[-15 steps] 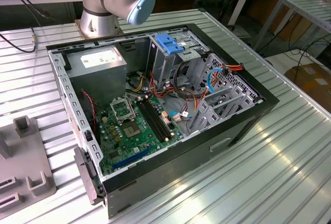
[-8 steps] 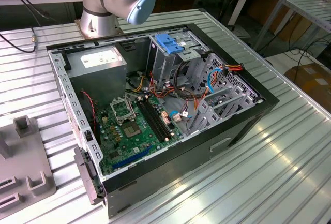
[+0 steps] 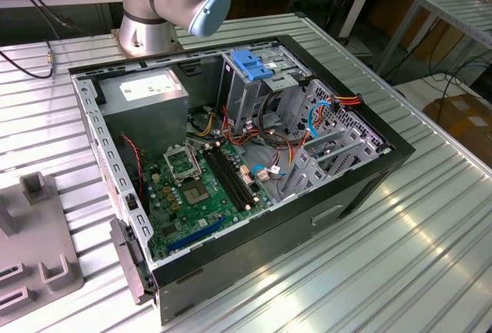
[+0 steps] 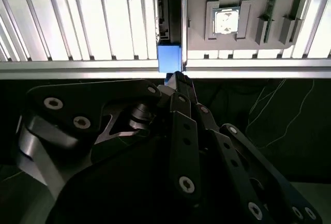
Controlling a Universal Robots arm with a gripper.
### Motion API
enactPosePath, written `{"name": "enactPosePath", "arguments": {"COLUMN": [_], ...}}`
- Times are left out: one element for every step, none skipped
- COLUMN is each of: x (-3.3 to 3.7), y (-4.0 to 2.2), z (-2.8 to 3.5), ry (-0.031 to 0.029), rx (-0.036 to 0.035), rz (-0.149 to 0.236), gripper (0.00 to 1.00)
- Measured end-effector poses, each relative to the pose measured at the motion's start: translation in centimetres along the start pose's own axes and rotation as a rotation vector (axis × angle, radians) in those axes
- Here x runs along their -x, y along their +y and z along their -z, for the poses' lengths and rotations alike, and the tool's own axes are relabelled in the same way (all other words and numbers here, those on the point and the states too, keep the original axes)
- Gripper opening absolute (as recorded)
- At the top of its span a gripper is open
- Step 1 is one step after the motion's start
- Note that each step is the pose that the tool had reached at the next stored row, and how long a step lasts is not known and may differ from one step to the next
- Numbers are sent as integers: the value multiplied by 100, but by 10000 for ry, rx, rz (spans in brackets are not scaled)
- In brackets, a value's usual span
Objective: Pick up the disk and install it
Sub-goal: 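Pick up the disk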
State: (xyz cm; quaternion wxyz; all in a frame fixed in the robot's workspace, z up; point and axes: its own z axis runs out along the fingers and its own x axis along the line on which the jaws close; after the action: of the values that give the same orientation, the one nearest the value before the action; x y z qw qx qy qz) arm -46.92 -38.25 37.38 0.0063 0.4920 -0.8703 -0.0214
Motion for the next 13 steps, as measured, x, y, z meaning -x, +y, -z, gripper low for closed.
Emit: {"name": "enactPosePath", "arguments": {"x": [0,1,1,1,2,2,2,2,2,2,2,2,2], "y": [0,-1,-1,-2,-3,-3,-4,-4,-4,-4,-4,-4,-4], "z": [0,0,0,0,0,0,0,0,0,0,0,0,0], "ry": [6,13,20,31,41,45,49,53,54,56,56,57,58], "rx": [1,3,4,7,9,10,11,12,12,13,13,13,13], "rz": [144,297,455,716,932,1051,1141,1223,1259,1273,1290,1310,1323], "gripper": [10,10,10,10,10,10,10,10,10,10,10,10,10]}}
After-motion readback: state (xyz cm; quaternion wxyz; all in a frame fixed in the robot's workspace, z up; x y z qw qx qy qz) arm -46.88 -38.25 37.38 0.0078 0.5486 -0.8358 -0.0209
